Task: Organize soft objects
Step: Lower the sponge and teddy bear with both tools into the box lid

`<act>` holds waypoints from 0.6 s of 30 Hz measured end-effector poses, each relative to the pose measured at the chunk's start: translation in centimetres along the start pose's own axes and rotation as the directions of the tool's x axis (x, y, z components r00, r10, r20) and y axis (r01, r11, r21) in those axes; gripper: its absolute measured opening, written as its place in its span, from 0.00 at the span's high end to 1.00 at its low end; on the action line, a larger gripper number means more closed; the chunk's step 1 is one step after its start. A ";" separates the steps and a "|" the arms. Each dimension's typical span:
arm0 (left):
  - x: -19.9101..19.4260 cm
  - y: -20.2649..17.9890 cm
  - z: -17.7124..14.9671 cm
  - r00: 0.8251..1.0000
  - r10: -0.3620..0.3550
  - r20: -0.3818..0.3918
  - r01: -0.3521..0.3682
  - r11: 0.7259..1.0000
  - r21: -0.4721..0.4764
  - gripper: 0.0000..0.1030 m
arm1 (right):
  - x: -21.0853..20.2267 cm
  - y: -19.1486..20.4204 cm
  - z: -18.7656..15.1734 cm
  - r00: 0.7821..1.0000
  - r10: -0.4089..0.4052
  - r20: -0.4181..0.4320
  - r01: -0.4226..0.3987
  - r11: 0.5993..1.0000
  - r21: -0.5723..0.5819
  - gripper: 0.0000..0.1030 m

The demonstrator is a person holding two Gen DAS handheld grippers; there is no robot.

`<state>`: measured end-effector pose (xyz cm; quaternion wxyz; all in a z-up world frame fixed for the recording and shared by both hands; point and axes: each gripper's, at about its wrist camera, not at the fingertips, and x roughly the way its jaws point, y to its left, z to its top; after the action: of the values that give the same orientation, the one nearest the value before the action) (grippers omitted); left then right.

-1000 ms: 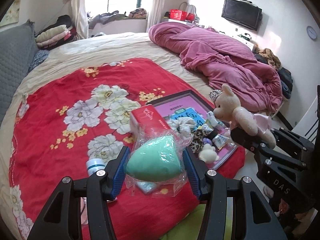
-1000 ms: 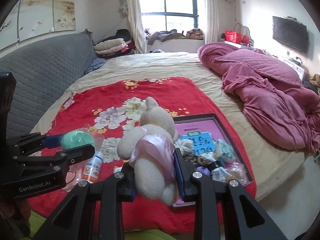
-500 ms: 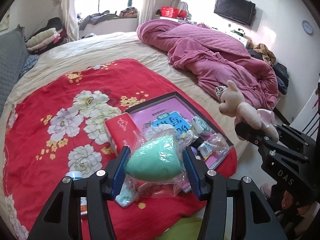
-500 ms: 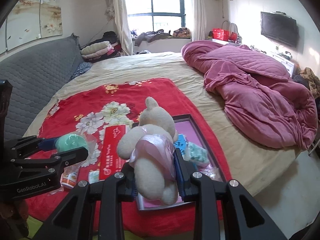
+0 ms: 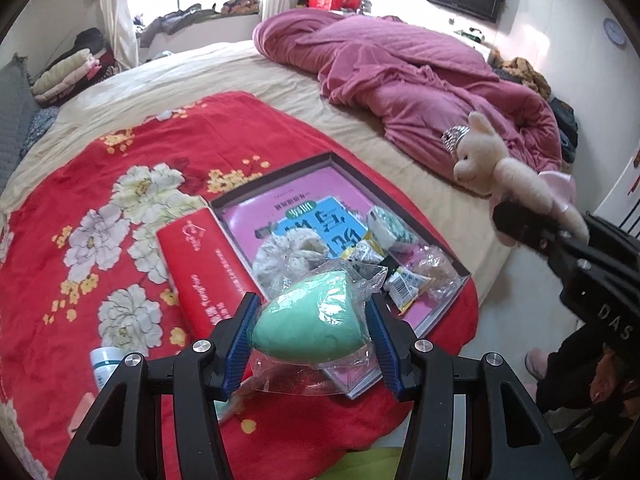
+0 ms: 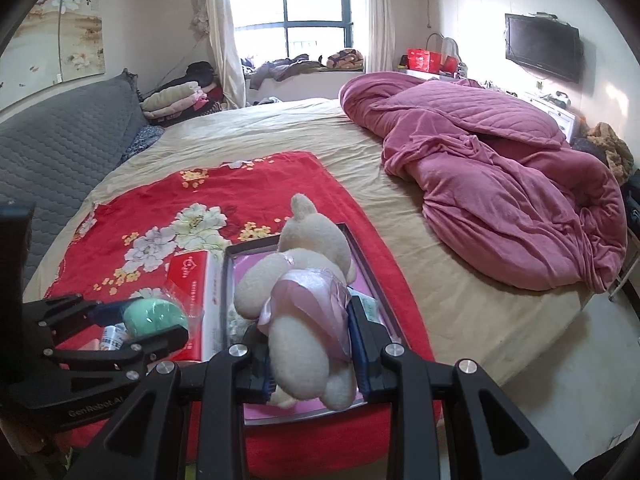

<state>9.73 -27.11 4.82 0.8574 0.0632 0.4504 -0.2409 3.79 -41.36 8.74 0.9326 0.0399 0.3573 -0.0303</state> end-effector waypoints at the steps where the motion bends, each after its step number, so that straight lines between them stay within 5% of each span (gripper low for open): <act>1: 0.4 -0.1 0.0 1.000 0.002 -0.006 -0.002 1.000 0.001 0.46 | 0.3 -0.3 -0.1 1.000 -0.005 -0.004 0.005 1.000 0.003 0.71; 18: 6.0 -1.7 0.2 0.997 -0.016 -0.071 0.018 1.000 0.025 0.46 | 4.7 -3.0 -1.7 0.996 -0.038 -0.075 0.039 0.999 0.019 0.71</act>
<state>11.95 -30.80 0.25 0.8379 0.0788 0.4780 -0.2514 5.86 -44.28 4.19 0.9175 0.0436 0.3922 -0.0504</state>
